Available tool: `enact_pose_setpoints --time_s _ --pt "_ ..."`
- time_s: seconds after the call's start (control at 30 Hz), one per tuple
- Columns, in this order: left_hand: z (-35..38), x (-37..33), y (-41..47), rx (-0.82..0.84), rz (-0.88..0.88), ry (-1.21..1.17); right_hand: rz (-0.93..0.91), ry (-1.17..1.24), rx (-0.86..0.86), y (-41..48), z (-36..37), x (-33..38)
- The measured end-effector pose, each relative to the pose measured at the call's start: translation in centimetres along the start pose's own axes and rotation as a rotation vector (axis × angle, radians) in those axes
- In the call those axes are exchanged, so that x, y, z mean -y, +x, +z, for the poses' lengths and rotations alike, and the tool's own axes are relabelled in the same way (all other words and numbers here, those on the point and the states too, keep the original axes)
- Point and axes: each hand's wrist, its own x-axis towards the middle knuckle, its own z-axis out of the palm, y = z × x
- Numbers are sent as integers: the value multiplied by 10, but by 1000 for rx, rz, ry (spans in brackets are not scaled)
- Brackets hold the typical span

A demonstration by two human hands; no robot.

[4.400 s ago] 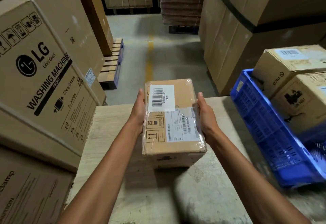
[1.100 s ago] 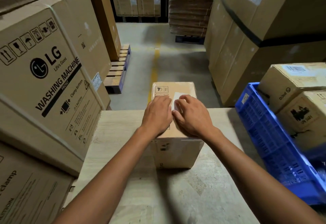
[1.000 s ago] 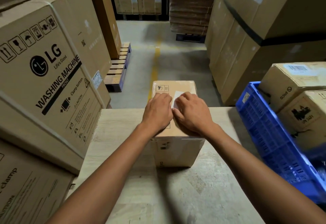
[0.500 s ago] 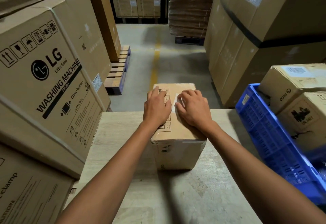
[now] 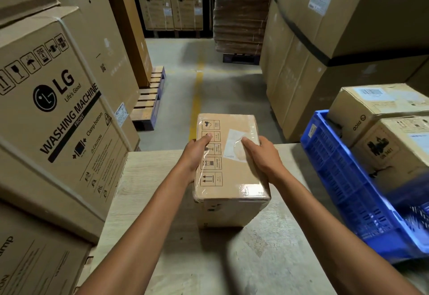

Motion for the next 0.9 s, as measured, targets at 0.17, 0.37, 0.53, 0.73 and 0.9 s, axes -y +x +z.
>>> enact_pose_setpoints --time_s 0.17,0.37,0.53,0.73,0.9 --pt "5 -13 -10 -82 82 280 57 135 193 2 1 -14" --pt "21 13 -27 106 310 1054 -9 -224 -196 -8 17 -42" --pt "2 70 -15 122 315 1315 135 -47 -185 -2 5 -66" --pt "-7 103 3 103 378 1491 257 77 6 -16 12 -82" --pt "-39 114 -6 -58 349 1545 34 -69 70 -39 31 -103"
